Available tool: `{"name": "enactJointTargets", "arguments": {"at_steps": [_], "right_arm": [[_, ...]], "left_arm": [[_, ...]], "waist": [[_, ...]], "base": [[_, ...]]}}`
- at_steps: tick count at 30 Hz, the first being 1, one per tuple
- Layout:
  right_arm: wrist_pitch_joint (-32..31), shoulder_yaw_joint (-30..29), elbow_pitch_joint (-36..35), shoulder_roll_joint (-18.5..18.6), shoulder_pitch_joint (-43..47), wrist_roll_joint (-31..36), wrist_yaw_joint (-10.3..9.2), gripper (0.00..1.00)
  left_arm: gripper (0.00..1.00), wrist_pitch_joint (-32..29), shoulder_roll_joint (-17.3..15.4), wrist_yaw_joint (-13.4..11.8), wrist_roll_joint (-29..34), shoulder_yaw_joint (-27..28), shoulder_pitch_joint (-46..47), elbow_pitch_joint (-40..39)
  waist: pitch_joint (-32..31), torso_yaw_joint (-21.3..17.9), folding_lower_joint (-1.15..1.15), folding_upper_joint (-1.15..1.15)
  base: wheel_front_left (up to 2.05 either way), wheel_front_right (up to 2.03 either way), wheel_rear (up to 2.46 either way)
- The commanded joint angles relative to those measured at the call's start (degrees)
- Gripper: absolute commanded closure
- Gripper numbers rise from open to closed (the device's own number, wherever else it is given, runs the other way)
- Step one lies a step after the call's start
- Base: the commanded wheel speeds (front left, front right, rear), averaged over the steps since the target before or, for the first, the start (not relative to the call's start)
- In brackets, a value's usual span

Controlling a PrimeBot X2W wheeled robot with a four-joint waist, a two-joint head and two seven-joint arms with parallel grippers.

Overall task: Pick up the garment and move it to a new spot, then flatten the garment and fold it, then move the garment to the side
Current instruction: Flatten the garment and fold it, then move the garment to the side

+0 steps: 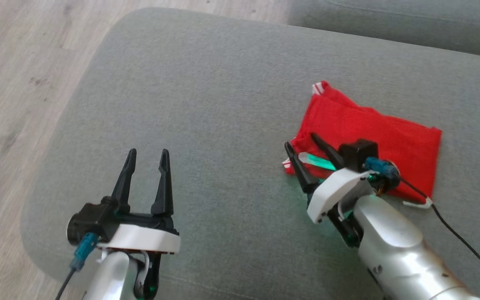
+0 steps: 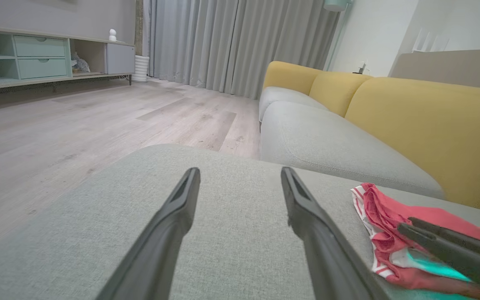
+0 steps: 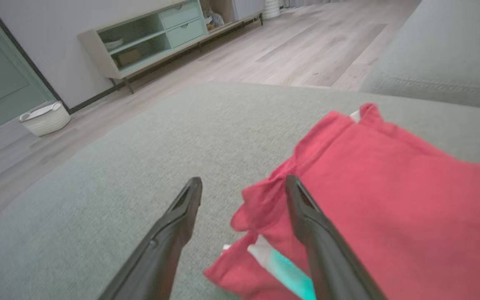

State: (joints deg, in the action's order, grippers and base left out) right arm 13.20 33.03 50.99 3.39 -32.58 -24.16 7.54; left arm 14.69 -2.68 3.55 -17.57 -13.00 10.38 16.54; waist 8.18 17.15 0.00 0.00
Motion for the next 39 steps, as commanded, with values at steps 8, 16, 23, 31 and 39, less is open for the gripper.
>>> {"name": "enactJointTargets", "arguments": {"at_steps": [8,16,23,31,39], "right_arm": [[1.8,-12.1,-10.3,-0.5,-0.7,7.0,-0.05,0.00],[1.8,-26.3,-27.0,-0.5,10.5,14.8,-0.05,0.00],[1.8,-29.8,-33.0,-0.5,17.3,15.6,-0.05,0.00],[1.8,-29.6,-34.9,-0.5,21.3,15.0,-0.05,0.00],[0.9,-30.8,-34.8,-0.5,19.8,15.5,-0.05,0.00]], "left_arm": [[0.00,0.3,-0.5,0.3,1.2,2.9,3.3,-2.4],[0.00,0.3,-1.1,0.5,2.2,5.6,3.6,-3.3],[0.00,0.3,-0.9,0.3,3.3,8.0,1.2,-4.9],[0.00,0.3,-0.6,0.3,4.9,9.1,-1.6,-5.3],[0.00,0.3,-0.4,0.9,5.0,8.0,-0.3,-5.5]], "waist": [[-1.5,-5.3,0.00,0.00],[-2.4,-11.4,0.00,0.00],[-2.4,-16.0,0.00,0.00],[-2.2,-17.9,0.00,0.00],[-0.8,-15.8,0.00,0.00]], "base": [[0.00,0.00,0.00],[0.00,0.00,0.00],[0.00,0.00,0.00],[0.00,0.00,0.00],[0.00,0.00,0.00]]}}
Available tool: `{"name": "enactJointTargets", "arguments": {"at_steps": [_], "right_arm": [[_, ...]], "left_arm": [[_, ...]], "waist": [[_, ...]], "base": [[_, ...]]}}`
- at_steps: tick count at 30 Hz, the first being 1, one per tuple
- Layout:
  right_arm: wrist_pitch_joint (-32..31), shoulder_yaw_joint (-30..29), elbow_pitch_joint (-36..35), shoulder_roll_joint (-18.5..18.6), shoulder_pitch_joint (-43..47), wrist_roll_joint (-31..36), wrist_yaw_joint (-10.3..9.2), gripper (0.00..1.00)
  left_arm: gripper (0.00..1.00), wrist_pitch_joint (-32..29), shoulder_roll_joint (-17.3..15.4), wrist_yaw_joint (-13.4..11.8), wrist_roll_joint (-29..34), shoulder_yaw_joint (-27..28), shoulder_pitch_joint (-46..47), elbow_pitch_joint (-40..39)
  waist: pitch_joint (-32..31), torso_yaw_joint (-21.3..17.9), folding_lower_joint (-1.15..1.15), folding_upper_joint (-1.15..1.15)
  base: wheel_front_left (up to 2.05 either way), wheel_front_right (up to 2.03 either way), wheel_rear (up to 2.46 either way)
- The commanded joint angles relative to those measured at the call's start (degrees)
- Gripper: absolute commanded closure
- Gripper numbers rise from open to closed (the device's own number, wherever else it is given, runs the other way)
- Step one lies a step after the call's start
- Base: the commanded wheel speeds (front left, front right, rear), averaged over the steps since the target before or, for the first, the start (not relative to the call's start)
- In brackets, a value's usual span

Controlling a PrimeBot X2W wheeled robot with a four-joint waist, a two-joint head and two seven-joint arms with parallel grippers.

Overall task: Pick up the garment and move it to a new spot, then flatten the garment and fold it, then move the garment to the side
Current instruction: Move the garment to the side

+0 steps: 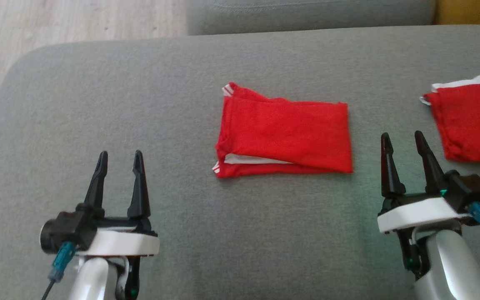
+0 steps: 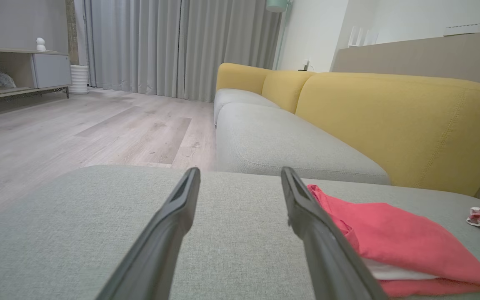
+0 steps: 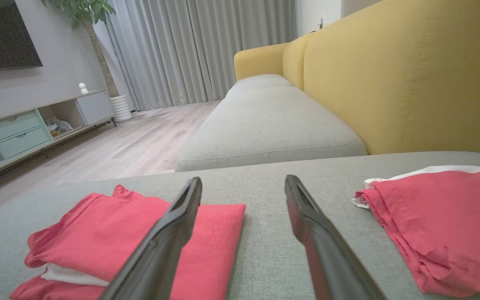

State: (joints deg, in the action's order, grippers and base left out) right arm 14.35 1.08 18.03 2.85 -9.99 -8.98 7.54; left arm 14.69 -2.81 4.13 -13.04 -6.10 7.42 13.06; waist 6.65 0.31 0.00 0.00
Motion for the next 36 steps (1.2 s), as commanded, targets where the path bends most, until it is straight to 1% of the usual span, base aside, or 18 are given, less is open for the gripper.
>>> {"name": "enactJointTargets", "arguments": {"at_steps": [1,5,10,15,19,23,24,25,28,33,34,36], "right_arm": [[-0.8,1.1,-1.5,0.0,-3.2,0.1,-0.05,0.00],[-3.0,1.8,0.1,0.0,-5.0,-2.5,-0.05,0.00],[-6.5,0.7,4.6,0.0,-9.2,-1.9,-0.05,0.00],[-11.3,-2.5,12.4,0.0,-12.6,-1.6,-0.05,0.00],[-13.3,-5.3,18.8,0.0,-14.6,-0.9,-0.05,0.00],[-13.8,-4.6,23.7,0.0,-15.9,-0.9,-0.05,0.00],[-13.8,-3.9,24.5,0.0,-16.2,-1.1,-0.05,0.53],[-13.7,-2.8,25.2,0.0,-16.6,-1.1,-0.05,1.00],[-12.9,0.0,26.1,0.0,-17.5,-0.6,-0.05,1.00],[-9.9,0.1,25.3,0.0,-19.2,2.1,-0.05,1.00],[-9.0,0.1,24.4,0.0,-19.4,3.5,-0.05,1.00],[-8.4,0.1,23.1,0.0,-19.3,5.3,-0.05,1.00]], "left_arm": [[0.00,0.3,-0.2,0.4,0.2,1.0,2.9,-2.0],[0.00,0.3,-0.1,0.5,-0.3,0.6,3.6,-2.0],[0.00,0.3,-0.1,0.7,-2.1,-0.6,5.2,-1.5],[0.00,0.3,-0.1,0.1,-3.8,-1.8,6.3,-1.6],[0.00,0.3,-0.1,-0.3,-5.6,-2.5,6.8,-1.6],[0.00,0.3,-0.1,-0.5,-5.9,-2.6,7.1,-1.7],[0.00,0.3,-0.1,-0.5,-5.9,-2.5,7.1,-1.6],[0.00,0.3,-0.1,-0.6,-5.9,-2.4,7.2,-1.6],[0.00,0.3,-0.1,-0.8,-5.5,-2.0,7.2,-1.7],[0.00,0.3,-0.1,-0.4,-4.6,-1.9,6.7,-1.7],[0.00,0.3,-0.1,-0.2,-4.2,-1.9,6.5,-1.6],[0.00,0.3,-0.1,-0.2,-3.9,-1.9,6.3,-1.7]], "waist": [[1.1,1.5,0.00,0.00],[2.6,3.1,0.00,0.00],[5.2,6.5,0.00,0.00],[6.9,9.4,0.00,0.00],[7.6,11.1,0.00,0.00],[7.9,11.5,0.00,0.00],[7.9,11.5,0.00,0.00],[7.9,11.3,0.00,0.00],[7.4,9.9,0.00,0.00],[5.7,6.7,0.00,0.00],[4.9,5.2,0.00,0.00],[4.2,3.6,0.00,0.00]], "base": [[0.00,0.00,0.00],[0.00,0.00,0.00],[0.00,0.00,0.00],[0.00,0.00,0.00],[0.00,0.00,0.00],[0.00,0.00,0.00],[0.00,0.00,0.00],[0.00,0.00,0.00],[0.00,0.00,0.00],[0.00,0.00,0.00],[0.00,0.00,0.00],[0.00,0.00,0.00]]}}
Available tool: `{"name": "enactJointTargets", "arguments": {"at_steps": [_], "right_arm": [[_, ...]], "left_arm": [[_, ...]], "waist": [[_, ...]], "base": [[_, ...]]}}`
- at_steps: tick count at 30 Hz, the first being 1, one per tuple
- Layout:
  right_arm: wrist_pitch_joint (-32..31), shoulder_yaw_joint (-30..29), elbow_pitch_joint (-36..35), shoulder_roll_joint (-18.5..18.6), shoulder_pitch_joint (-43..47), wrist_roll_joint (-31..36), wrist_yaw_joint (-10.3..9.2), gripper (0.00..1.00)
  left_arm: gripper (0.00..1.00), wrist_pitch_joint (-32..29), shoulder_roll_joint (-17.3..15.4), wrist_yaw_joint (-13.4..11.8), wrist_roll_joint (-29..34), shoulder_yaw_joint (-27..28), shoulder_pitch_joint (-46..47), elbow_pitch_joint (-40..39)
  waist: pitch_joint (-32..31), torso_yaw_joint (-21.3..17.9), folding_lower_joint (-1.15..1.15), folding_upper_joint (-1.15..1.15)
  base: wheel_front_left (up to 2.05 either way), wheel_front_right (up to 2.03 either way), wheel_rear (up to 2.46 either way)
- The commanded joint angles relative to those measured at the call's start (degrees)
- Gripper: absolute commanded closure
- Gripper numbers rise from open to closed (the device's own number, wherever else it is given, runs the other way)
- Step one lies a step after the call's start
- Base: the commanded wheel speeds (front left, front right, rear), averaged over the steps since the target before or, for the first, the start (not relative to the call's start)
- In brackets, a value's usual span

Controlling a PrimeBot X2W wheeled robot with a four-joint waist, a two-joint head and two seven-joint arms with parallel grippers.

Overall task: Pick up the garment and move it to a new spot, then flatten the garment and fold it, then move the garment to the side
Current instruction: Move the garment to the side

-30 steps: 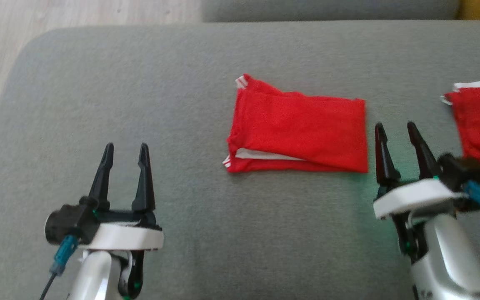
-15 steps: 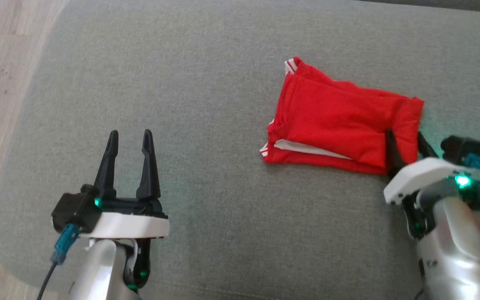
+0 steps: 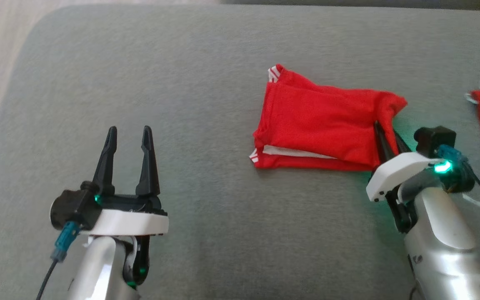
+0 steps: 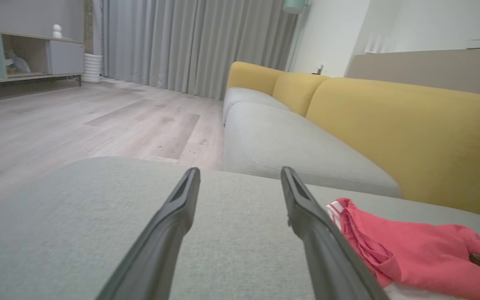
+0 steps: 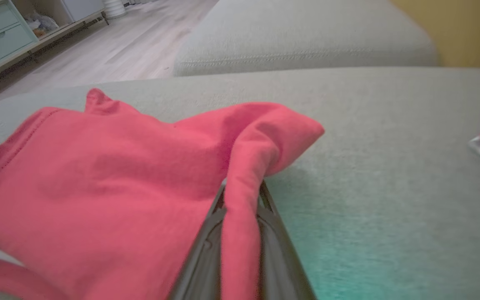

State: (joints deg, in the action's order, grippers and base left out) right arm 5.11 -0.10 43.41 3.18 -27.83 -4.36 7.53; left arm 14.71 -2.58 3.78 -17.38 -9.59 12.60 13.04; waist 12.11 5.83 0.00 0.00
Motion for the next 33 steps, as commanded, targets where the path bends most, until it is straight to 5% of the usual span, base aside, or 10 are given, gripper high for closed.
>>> {"name": "enactJointTargets", "arguments": {"at_steps": [1,10,18,24,33], "right_arm": [[1.0,1.4,-3.2,-0.3,-1.5,1.8,-0.04,1.00],[-2.0,5.4,-13.0,2.4,-1.0,9.3,-0.04,1.00],[-7.4,11.3,-20.3,15.1,-5.2,7.1,-0.04,1.00],[-9.1,9.7,-19.4,24.0,-9.3,7.8,-0.04,1.00],[-10.0,2.4,-11.9,28.9,-13.2,12.1,-0.04,1.00]], "left_arm": [[0.00,0.3,-0.3,0.1,0.6,1.7,1.0,-1.9],[0.00,0.3,-0.3,-0.4,1.9,0.1,1.0,-2.4],[0.00,0.3,-0.3,-0.5,3.1,-0.6,3.3,-3.4],[0.00,0.3,-1.3,0.0,3.5,0.2,5.3,-3.6],[0.00,0.3,-1.7,0.7,3.5,0.5,7.7,-2.8]], "waist": [[-1.5,-2.8,0.00,0.00],[-1.6,-9.8,0.00,0.00],[2.2,-14.5,0.00,0.00],[6.2,-15.2,0.00,0.00],[10.1,-13.9,0.00,0.00]], "base": [[0.00,0.00,0.00],[0.00,0.00,0.00],[0.00,0.00,0.00],[0.00,0.00,0.00],[0.00,0.00,0.00]]}}
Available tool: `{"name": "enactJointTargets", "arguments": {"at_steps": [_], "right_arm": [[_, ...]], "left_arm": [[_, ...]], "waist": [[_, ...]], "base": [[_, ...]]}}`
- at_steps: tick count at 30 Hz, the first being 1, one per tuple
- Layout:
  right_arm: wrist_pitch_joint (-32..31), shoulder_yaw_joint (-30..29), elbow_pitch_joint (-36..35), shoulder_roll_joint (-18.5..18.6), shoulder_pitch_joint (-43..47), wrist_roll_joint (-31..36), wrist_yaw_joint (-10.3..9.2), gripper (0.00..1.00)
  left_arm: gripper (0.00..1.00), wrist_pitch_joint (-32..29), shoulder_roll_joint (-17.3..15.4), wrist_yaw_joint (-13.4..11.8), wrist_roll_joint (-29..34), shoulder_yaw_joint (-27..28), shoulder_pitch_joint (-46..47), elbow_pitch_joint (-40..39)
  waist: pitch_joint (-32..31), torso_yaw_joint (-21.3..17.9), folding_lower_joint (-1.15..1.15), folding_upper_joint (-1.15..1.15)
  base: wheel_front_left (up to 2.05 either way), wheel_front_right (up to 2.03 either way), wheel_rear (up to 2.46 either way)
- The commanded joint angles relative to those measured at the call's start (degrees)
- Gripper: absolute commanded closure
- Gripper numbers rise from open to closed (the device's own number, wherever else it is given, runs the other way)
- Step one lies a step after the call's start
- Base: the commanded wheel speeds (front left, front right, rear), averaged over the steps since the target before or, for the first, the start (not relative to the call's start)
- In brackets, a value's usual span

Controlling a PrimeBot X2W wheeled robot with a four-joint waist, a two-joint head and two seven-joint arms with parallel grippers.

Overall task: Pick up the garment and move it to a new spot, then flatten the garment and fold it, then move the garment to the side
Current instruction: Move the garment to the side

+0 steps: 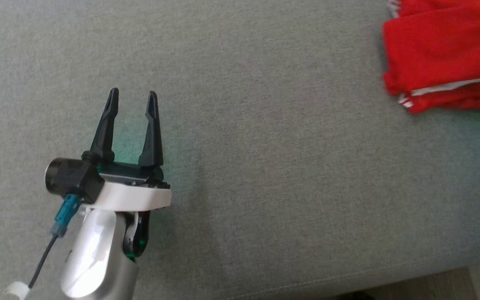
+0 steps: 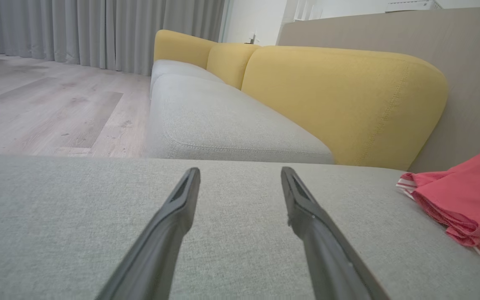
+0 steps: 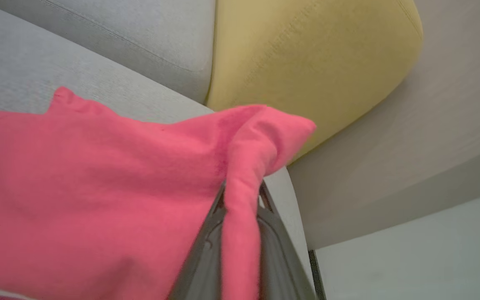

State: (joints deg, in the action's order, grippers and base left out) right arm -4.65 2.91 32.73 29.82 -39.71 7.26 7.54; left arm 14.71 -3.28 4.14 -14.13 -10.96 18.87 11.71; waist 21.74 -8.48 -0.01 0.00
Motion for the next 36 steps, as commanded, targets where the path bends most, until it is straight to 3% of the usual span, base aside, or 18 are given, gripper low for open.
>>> {"name": "enactJointTargets", "arguments": {"at_steps": [1,5,11,12,13,14,15,24,36], "right_arm": [[-0.2,-1.5,-0.5,2.7,-1.5,1.1,-0.05,1.00],[1.4,-5.2,1.8,3.9,-2.4,3.9,-0.05,1.00],[2.9,-8.0,3.5,1.6,-3.5,5.8,-0.05,1.00],[3.1,-8.5,3.6,1.1,-3.7,6.3,-0.05,0.86],[3.3,-9.0,3.6,0.5,-3.8,6.4,-0.05,0.53],[3.5,-9.3,3.7,-0.2,-3.8,6.4,-0.05,0.08],[3.4,-9.7,4.0,-0.8,-3.8,6.3,-0.05,0.00],[6.0,-9.1,0.4,-5.3,-2.8,6.6,-0.05,0.00],[10.3,-1.4,-13.3,-21.3,5.8,-2.2,-0.05,0.00]], "left_arm": [[0.00,0.3,-1.0,0.5,0.3,1.8,1.6,-1.4],[0.00,0.3,-1.0,0.7,0.3,2.1,2.0,-1.2],[0.00,0.3,-1.3,0.8,0.5,2.9,2.1,-1.1],[0.00,0.3,-1.3,0.9,0.5,3.0,2.0,-1.1],[0.00,0.3,-1.3,0.9,0.5,3.1,2.0,-1.0],[0.00,0.3,-1.3,0.9,0.6,3.2,1.9,-0.9],[0.00,0.3,-1.3,0.9,0.6,3.2,1.8,-0.8],[0.00,0.3,-0.8,1.0,0.1,3.8,0.5,-0.2],[0.00,0.3,0.0,0.2,-0.5,5.6,-4.7,-2.1]], "waist": [[0.7,0.5,0.01,0.00],[1.2,0.8,0.01,0.00],[1.3,0.6,0.01,0.00],[1.3,0.5,0.01,0.00],[1.2,0.4,0.01,0.00],[1.0,0.3,0.01,0.00],[0.8,0.3,0.01,0.00],[-3.0,0.5,0.01,0.00],[-12.0,1.6,0.01,0.00]], "base": [[0.00,0.00,0.00],[0.00,0.00,0.00],[0.00,0.00,0.00],[0.00,0.00,0.00],[0.00,0.00,0.00],[0.00,0.00,0.00],[0.00,0.00,0.00],[0.00,0.00,0.00],[0.00,0.00,0.00]]}}
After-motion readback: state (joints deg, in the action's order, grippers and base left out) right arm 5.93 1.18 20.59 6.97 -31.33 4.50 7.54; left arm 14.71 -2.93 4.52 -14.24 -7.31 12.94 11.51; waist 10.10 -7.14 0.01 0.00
